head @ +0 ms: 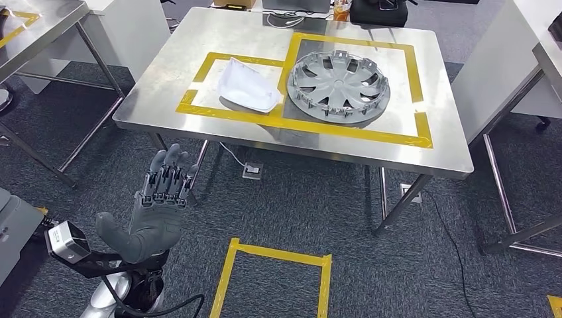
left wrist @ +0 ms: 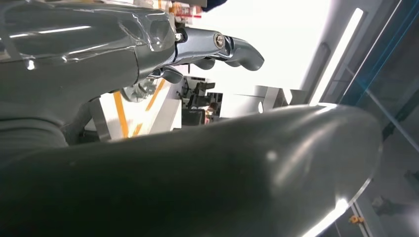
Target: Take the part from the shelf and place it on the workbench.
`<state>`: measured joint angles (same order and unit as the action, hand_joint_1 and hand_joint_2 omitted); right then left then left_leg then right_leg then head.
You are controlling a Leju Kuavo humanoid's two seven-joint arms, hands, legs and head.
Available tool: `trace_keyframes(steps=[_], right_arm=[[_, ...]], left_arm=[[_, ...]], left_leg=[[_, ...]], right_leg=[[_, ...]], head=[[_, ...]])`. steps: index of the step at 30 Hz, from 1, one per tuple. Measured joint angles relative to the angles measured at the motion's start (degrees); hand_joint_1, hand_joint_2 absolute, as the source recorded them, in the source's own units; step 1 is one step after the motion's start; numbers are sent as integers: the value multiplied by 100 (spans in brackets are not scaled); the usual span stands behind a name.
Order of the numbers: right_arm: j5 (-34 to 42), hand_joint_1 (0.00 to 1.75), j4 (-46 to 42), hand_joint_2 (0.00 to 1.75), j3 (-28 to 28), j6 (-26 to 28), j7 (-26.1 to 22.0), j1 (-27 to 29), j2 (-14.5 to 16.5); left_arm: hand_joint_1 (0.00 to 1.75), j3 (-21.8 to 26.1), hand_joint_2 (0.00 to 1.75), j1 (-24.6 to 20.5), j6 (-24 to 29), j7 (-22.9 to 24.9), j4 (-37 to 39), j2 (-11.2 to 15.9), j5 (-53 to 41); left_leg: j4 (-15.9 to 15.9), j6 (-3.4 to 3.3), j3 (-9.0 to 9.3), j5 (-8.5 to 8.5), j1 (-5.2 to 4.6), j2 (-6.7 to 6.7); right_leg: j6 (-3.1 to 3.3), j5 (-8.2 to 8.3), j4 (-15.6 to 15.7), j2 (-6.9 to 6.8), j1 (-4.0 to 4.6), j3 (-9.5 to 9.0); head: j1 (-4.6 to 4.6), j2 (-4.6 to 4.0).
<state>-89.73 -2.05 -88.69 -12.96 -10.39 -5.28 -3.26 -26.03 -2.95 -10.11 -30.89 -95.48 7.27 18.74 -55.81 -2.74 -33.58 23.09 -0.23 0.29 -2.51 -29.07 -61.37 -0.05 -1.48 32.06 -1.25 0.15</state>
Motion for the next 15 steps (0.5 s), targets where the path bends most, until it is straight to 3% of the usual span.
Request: trace_keyframes(steps=[1,2,5,6,7,9,11,12,13,15], right_arm=[[-5,0,-2,0,1,-1,-4,-4,1],[-9,0,-3,0,1,-1,-8,-5,3],[-17,0,-8,0,-1,-1,-12,3,16],[-18,0,-9,0,-1,-1,-12,1,24],[-17,0,-10,0,-1,-1,-12,-3,31],[-12,0,-13,0,-1,-1,-12,-6,40],[-3,0,-14,0,-2,-1,-13,1,43],[3,0,-14,0,-2,-1,-14,6,44],[8,0,-14,0,-3,-1,-15,11,45],[16,0,-15,0,-3,-1,-17,17,53]], left_arm=[[0,-1,0,-2,-17,7,-9,-2,15],[0,-3,0,-3,-34,13,-20,-3,29],[0,-10,0,4,-74,29,-40,-2,59],[0,-12,0,8,-86,34,-44,-1,69],[0,-12,0,10,-100,41,-49,1,77],[0,-13,0,16,-132,55,-56,1,93],[0,-13,0,30,-158,66,-57,-1,101],[0,-13,0,36,-170,69,-57,-1,104],[0,-13,0,39,-184,71,-58,-1,105],[0,-10,0,32,-209,73,-64,-2,106]], left_leg=[[-47,23,-44,-12,-6,2],[-82,51,-77,-27,-13,3],[-112,158,-128,-80,-1,-4],[-167,193,-161,-20,11,-13],[-325,228,-228,125,27,-20],[-1011,294,-478,614,62,-29],[-1717,333,-683,982,89,-28],[-1795,336,-649,1012,94,-28],[-1618,329,-483,940,96,-28],[-757,286,99,688,90,-32]], right_leg=[[11,69,335,5,6,-195],[41,97,499,9,18,-277],[162,172,516,10,31,-231],[208,211,520,5,20,-217],[248,254,527,0,5,-194],[295,337,527,-4,-1,-108],[294,417,522,-4,8,0],[286,454,521,-3,11,47],[274,490,520,-1,12,90],[236,559,520,9,14,149]], head=[[-3,0],[-5,0],[-5,0],[-10,0],[-18,0],[-35,0],[-38,0],[-39,0],[-39,0],[-39,0]])
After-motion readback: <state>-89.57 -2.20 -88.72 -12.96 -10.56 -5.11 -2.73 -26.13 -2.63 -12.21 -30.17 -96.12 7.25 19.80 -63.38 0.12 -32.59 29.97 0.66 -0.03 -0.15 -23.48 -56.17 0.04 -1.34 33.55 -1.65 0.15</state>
